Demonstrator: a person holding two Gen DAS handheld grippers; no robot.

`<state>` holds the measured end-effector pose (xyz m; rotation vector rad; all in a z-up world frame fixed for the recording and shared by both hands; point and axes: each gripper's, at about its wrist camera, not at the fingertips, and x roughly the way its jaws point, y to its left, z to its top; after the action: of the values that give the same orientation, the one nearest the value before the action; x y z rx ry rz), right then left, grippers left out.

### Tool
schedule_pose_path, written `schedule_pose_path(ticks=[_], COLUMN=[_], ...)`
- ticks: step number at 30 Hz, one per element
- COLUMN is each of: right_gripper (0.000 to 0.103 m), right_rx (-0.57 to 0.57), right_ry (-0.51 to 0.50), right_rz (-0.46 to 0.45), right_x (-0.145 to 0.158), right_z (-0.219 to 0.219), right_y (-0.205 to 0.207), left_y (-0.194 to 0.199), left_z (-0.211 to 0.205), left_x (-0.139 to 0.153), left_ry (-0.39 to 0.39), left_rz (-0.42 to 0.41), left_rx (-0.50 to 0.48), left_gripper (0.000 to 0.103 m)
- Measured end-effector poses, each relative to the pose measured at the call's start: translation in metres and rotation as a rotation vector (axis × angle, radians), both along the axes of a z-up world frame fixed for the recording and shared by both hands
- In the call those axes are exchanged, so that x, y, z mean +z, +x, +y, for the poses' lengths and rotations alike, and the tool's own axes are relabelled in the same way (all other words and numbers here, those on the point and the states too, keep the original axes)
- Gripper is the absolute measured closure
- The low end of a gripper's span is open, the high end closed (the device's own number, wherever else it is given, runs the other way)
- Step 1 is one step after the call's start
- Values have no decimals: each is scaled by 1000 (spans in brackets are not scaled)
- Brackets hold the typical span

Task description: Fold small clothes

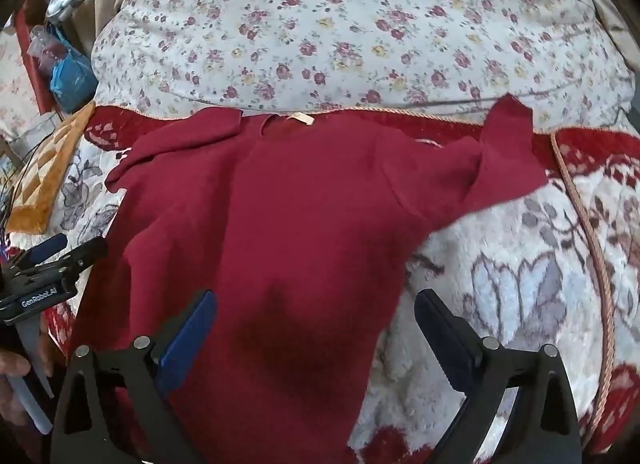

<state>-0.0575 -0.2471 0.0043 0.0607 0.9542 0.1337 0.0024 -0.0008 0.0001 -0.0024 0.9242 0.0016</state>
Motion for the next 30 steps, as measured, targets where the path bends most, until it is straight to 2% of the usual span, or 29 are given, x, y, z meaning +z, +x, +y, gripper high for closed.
schedule_pose_path(ticks=[6, 10, 16, 18, 19, 24, 30], right_gripper=[2, 2, 2, 2, 2, 2, 2], right_rx=[46, 63, 71, 84, 92, 83, 60], right_ry=[-4, -2, 28, 27, 28, 41, 74], right_rz=[-32, -55, -124, -118, -111, -96, -88], right_x=[6, 6, -5, -11, -14, -20, -22], right_z=[13, 20, 23, 24, 24, 16, 10], right_y=[28, 53, 63, 64, 65, 68, 68], left_y=[24, 31, 49, 53, 54, 60, 58], left_z=[-4, -7, -3, -2, 0, 0, -4], left_x=[1, -10, -18, -22, -21, -23, -21], left_ry=[10, -23, 8, 14, 1, -47, -25], left_rz=[-6, 3, 0, 11, -6, 10, 13], left_rx=[1, 27, 45, 56, 58, 76, 59], left_gripper=[0, 0, 0, 0, 0, 0, 0])
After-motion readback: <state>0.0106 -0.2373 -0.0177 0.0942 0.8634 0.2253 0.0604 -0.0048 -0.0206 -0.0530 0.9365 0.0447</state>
